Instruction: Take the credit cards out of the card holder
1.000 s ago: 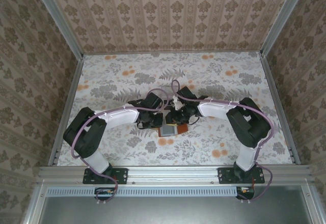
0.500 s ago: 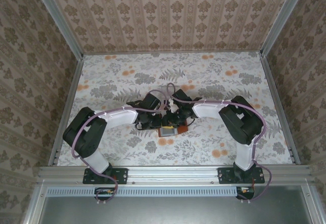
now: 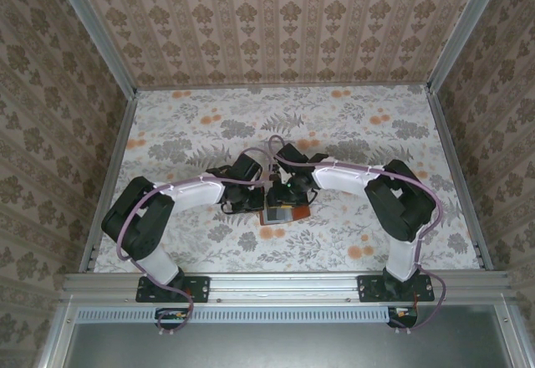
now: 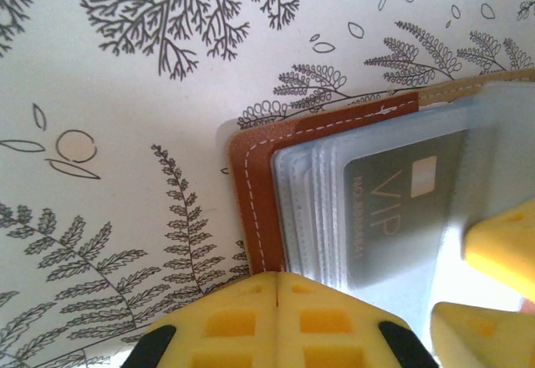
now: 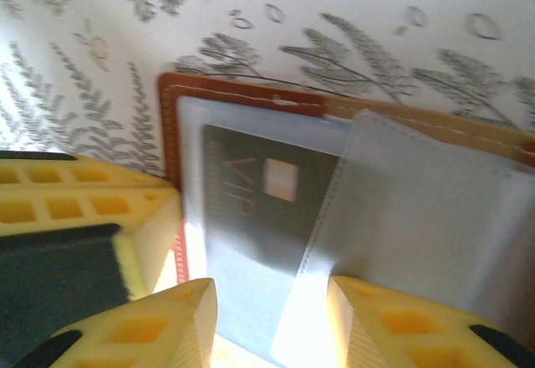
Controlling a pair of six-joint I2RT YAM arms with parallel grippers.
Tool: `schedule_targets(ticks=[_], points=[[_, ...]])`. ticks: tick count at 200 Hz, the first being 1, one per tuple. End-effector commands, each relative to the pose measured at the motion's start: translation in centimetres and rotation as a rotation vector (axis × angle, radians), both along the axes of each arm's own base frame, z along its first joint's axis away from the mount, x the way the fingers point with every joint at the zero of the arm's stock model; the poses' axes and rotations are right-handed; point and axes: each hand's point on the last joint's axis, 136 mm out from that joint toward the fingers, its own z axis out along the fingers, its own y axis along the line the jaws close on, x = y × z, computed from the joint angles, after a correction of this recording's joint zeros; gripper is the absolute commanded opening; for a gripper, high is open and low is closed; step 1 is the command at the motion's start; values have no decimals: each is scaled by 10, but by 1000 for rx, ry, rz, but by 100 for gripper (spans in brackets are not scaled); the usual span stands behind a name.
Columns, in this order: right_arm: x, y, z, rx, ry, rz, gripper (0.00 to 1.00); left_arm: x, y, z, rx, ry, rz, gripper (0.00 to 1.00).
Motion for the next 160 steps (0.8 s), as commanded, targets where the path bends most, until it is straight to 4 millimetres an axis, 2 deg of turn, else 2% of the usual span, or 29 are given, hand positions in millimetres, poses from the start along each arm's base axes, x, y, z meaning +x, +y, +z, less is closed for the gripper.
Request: schedule_targets(ticks=[1,36,68,83,126,160], points=[[-2,-39,5,-228,-58,1,44,-7,17,-15,61,29,18,0],[1,-59,20,-343,-118,6,46,-7,17,-15,63,29,18,0],[0,-65,28,-359,-136,9,43,-6,17,-14,61,28,17,0],[-1,-64,30,-345,-138,9,39,-6,16,-13,62,28,14,0],[-3,-55,27,-291,-121,23,17,-4,15,-12,66,27,5,0],[-3,-63,19,-313,-117,17,3,0,15,-13,71,24,-2,0]])
